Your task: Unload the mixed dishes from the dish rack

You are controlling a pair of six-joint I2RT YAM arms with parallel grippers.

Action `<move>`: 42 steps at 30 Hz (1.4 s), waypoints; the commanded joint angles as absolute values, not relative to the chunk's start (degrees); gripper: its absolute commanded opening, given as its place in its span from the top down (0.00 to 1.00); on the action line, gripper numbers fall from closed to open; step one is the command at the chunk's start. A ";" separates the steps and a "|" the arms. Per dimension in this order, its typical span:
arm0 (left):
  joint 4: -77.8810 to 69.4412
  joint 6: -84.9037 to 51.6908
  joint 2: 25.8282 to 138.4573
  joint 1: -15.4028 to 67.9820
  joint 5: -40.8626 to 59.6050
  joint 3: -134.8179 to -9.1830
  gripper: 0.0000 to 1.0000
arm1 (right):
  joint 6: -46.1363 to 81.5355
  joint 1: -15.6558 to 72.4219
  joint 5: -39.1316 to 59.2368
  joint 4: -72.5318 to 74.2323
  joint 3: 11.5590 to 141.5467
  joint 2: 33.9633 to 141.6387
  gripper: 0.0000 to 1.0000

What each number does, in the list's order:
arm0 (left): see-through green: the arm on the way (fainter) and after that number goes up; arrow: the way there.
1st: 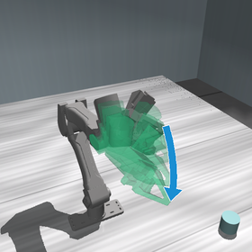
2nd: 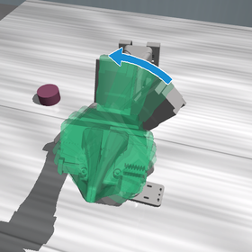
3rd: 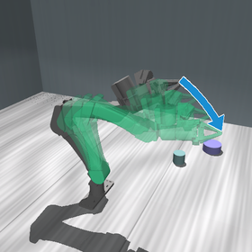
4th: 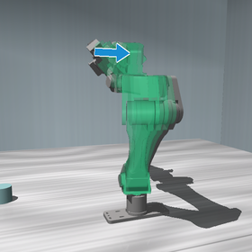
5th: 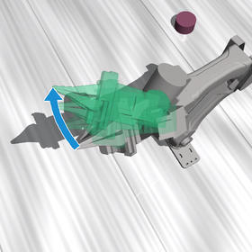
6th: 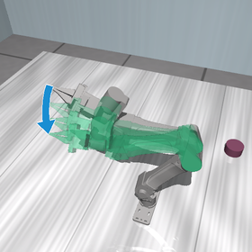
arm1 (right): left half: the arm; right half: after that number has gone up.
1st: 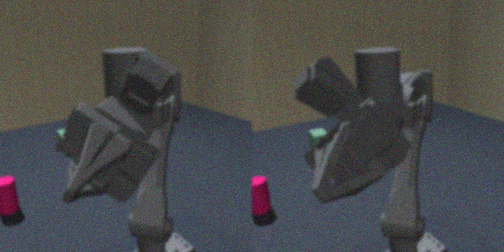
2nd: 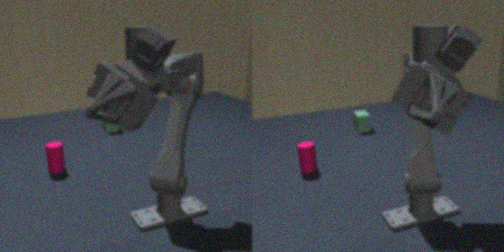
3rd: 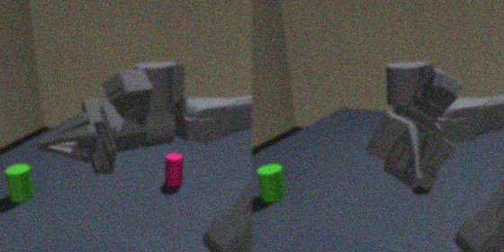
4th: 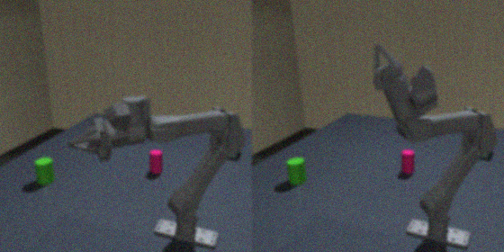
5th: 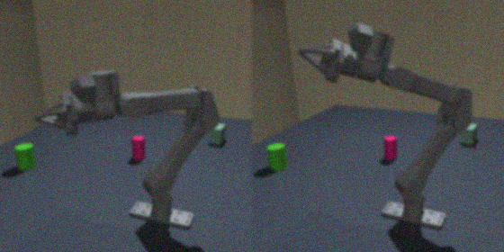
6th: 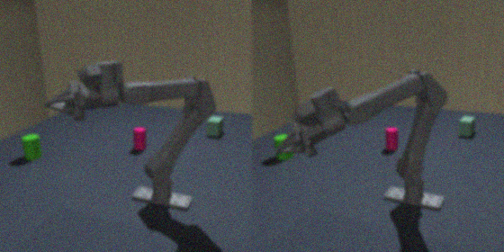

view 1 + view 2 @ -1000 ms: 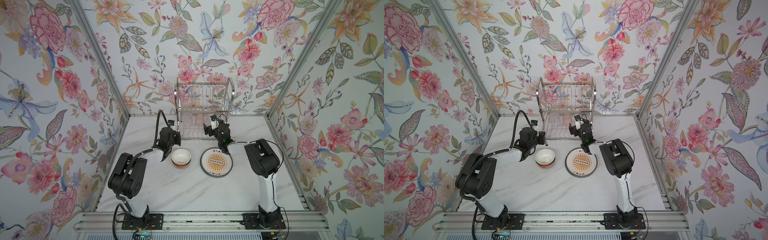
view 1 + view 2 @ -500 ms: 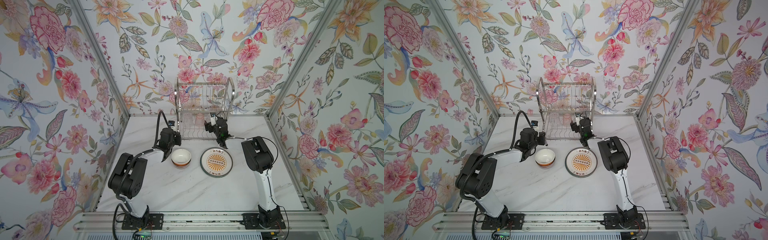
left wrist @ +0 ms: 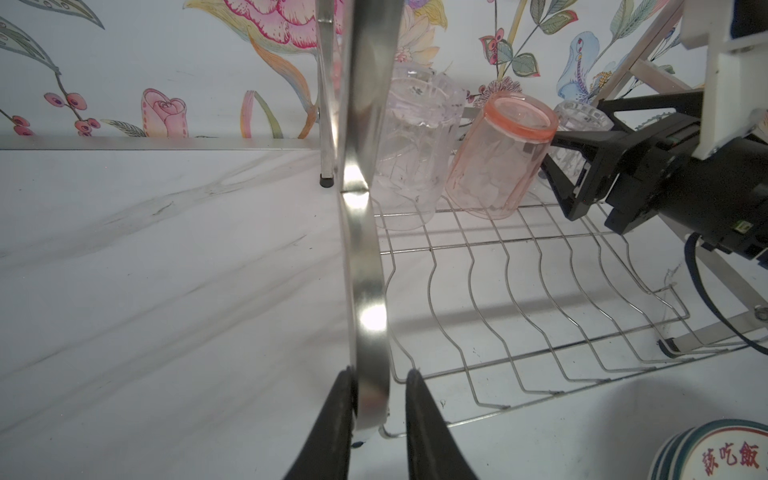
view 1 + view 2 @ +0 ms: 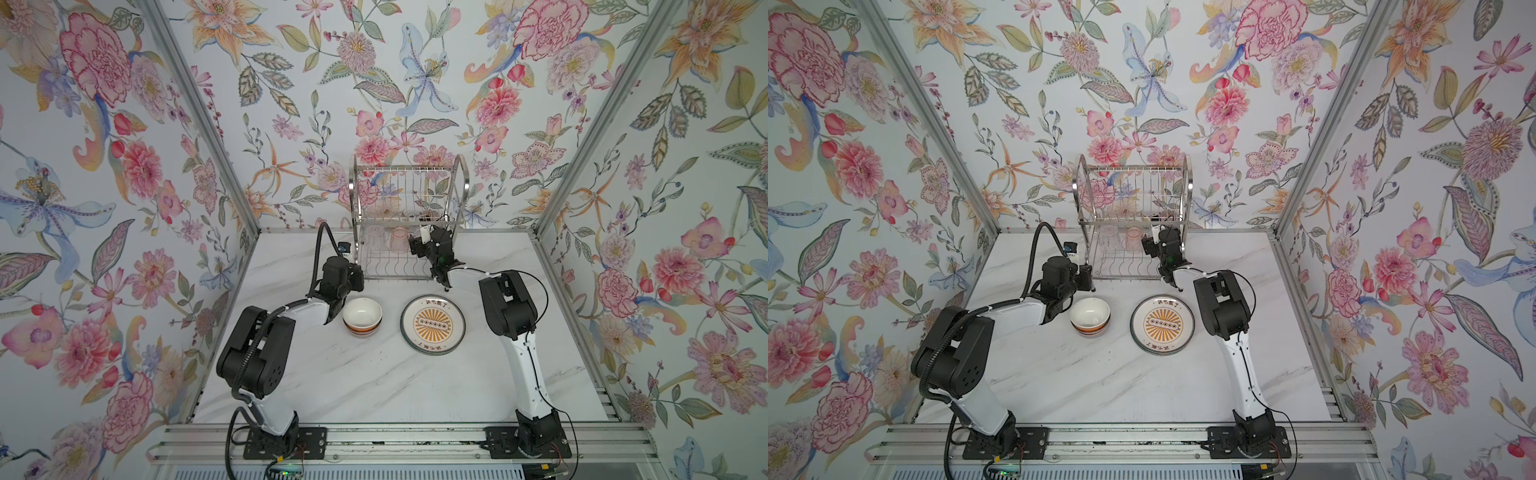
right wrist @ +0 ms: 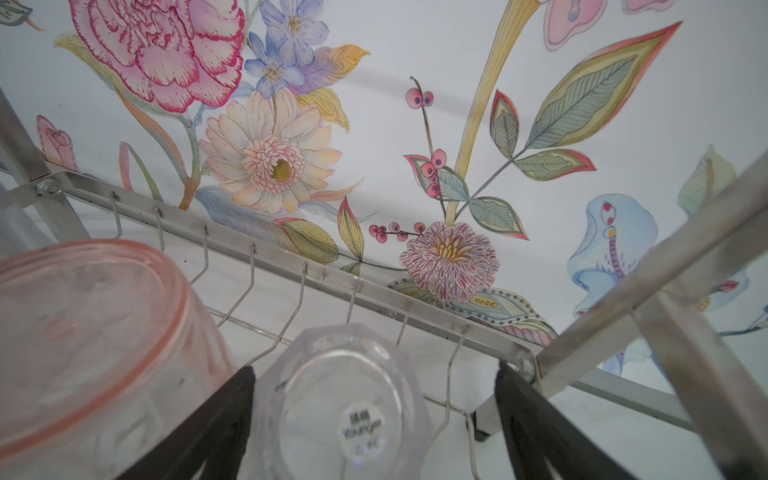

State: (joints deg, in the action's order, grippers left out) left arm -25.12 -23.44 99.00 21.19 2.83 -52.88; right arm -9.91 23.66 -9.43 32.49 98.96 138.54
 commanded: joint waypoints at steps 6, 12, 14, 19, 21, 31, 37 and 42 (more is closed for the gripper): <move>-24.50 -24.27 97.21 22.58 2.81 -52.73 0.75 | -12.04 23.12 -7.73 25.12 106.90 142.75 0.13; -24.44 -24.35 96.94 22.80 2.55 -52.56 0.75 | -12.04 22.86 -7.13 21.47 110.61 144.38 0.19; -24.38 -24.27 96.94 22.86 2.55 -52.56 0.75 | -11.96 22.91 -6.94 21.27 110.70 144.40 0.22; -24.25 -24.26 96.92 22.90 2.41 -52.65 0.75 | -12.26 23.02 -7.03 23.13 108.86 143.64 0.32; -24.26 -24.41 97.03 22.94 2.46 -52.72 0.75 | -12.47 23.15 -7.08 24.43 107.57 143.10 0.35; -24.26 -25.16 97.64 23.38 2.55 -53.07 0.75 | -11.88 23.47 -6.34 31.85 99.75 139.37 0.58; -24.00 -24.97 97.38 23.55 2.37 -53.70 0.74 | -10.81 23.73 -5.12 35.34 95.94 136.36 0.67; -24.02 -24.98 97.41 23.73 2.40 -53.96 0.71 | -9.96 24.08 -4.57 38.17 92.12 133.08 0.76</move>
